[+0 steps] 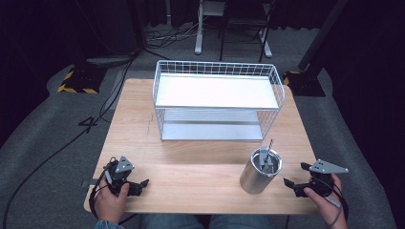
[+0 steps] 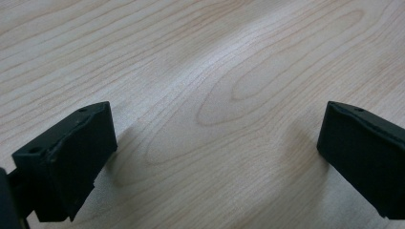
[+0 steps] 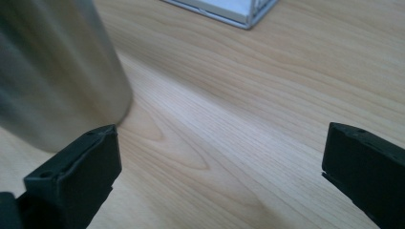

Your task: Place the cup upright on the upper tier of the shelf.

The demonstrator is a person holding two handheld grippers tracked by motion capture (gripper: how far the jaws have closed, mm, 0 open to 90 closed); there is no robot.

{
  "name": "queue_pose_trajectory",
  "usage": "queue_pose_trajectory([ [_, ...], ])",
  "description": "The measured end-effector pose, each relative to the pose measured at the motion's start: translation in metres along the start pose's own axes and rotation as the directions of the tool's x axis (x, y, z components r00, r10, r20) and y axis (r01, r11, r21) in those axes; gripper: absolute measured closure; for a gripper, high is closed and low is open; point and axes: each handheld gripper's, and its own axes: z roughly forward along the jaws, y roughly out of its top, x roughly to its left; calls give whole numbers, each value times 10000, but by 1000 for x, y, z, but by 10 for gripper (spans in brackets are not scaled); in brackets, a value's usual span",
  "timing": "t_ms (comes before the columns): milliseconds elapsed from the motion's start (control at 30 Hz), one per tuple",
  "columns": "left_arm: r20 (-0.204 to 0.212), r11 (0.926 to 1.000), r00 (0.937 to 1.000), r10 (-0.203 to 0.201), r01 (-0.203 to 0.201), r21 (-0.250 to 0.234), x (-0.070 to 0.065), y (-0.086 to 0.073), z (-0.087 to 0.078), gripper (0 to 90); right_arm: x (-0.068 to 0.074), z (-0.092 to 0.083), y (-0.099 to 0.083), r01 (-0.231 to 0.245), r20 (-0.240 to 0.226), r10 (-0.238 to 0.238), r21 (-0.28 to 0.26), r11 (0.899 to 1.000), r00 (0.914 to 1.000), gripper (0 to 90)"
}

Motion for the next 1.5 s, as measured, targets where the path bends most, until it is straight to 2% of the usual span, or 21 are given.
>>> queue_pose_trajectory([
  [67, -37, 10000, 10000, 44, -45, -28, 0, 0, 0, 1, 1, -2, 1, -26, -48, 25, -116, 9999, 10000, 0],
  [100, -2, 10000, 10000, 34, -34, 40, 1, 1, 1, 1, 4, -7, 4, -105, -269, 91, -489, 9987, 9996, 0],
  [133, -52, 9999, 9999, 132, -132, 34, 1, 2, 1, 1, 5, -9, 5, -116, -365, 94, -614, 9980, 9993, 0],
  [233, -38, 10000, 10000, 40, -40, 3, 1, 2, 1, 1, 8, -14, 8, -181, -531, 133, -915, 9956, 9985, 0],
  [267, -40, 10000, 10000, 13, -13, 8, 1, 2, 2, 1, 11, -19, 11, -215, -729, 132, -1141, 9932, 9972, 0],
  [433, -42, 10000, 10000, 14, -14, 9, 1, 2, 2, 1, 21, -25, 20, -320, -1104, 163, -1422, 9893, 9938, 1],
  [633, -38, 10000, 10000, 23, -23, 10, 1, 2, 2, 1, 36, -30, 31, -95, -1632, -179, -1655, 9862, 9864, 2],
  [833, -37, 10000, 10000, 19, -19, 8, 1, 2, 2, 1, 48, -30, 39, 175, -1903, -516, -1764, 9842, 9804, 4],
  [867, -42, 10000, 10000, 14, -14, 8, 1, 2, 2, 1, 54, -27, 43, 378, -1989, -739, -1793, 9831, 9772, 4],
  [967, -38, 10000, 10000, 21, -21, 10, 1, 2, 2, 1, 58, -25, 45, 459, -2073, -833, -1790, 9828, 9747, 4],
  [1067, -36, 10000, 10000, 23, -23, 11, 1, 2, 2, 1, 65, -14, 48, 509, -2189, -915, -1844, 9815, 9714, 4],
  [1200, -35, 10000, 10000, 27, -27, 4, 1, 2, 2, 1, 68, -8, 50, 579, -2192, -998, -1898, 9801, 9706, 4],
  [1267, -42, 10000, 10000, 12, -12, 5, 1, 2, 2, 1, 71, 0, 51, 595, -2003, -964, -1828, 9814, 9750, 3],
  [1500, -37, 10000, 10000, 21, -21, 8, 1, 2, 2, 1, 77, 18, 50, 565, -2189, -967, -1831, 9815, 9709, 6],
])
